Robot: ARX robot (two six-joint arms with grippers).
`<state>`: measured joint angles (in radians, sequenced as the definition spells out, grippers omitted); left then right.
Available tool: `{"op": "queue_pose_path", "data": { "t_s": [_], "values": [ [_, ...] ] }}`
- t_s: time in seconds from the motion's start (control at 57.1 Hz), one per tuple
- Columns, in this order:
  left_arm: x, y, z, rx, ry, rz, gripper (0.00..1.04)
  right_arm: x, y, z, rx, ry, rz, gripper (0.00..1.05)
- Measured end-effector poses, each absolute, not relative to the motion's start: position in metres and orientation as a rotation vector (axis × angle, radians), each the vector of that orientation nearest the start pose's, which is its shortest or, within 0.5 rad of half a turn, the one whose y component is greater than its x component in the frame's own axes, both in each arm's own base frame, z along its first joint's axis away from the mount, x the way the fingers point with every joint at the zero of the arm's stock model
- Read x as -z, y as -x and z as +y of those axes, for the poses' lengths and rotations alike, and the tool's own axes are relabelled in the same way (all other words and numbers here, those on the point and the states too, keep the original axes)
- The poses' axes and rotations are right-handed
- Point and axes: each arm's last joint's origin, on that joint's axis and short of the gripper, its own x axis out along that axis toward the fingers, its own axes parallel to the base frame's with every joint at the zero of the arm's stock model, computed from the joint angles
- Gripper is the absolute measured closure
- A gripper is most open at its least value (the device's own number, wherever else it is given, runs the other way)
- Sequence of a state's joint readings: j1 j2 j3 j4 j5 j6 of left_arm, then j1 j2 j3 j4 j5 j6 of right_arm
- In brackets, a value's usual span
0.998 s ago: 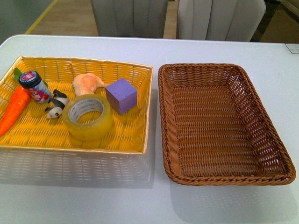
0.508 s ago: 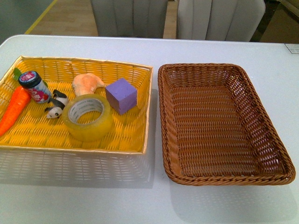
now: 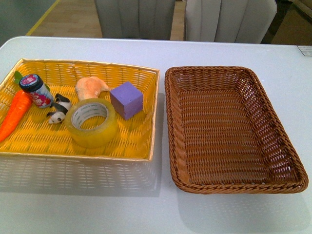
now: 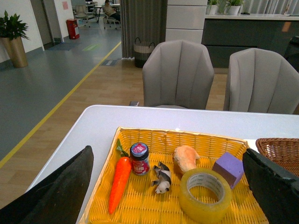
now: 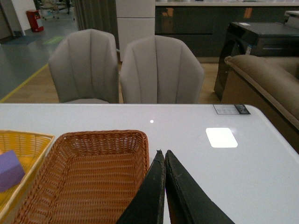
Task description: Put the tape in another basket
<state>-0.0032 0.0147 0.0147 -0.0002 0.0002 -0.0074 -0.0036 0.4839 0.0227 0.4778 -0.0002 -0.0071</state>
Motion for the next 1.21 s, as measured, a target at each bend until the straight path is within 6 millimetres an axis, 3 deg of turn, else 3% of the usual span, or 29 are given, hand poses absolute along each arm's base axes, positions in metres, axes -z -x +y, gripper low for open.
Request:
{"op": "queue_pose_path", "data": {
  "t_s": [1.155,1.208],
  "values": [
    [-0.167,-0.098,0.000,0.003,0.007,0.000,0.09,-0.171,-0.097,0.000,0.002,0.007,-0.018,1.03],
    [-0.167,-0.098,0.000,0.003,0.007,0.000,0.09,-0.171,-0.097,0.000,0.002,0.007,-0.018,0.98]
  ]
}}
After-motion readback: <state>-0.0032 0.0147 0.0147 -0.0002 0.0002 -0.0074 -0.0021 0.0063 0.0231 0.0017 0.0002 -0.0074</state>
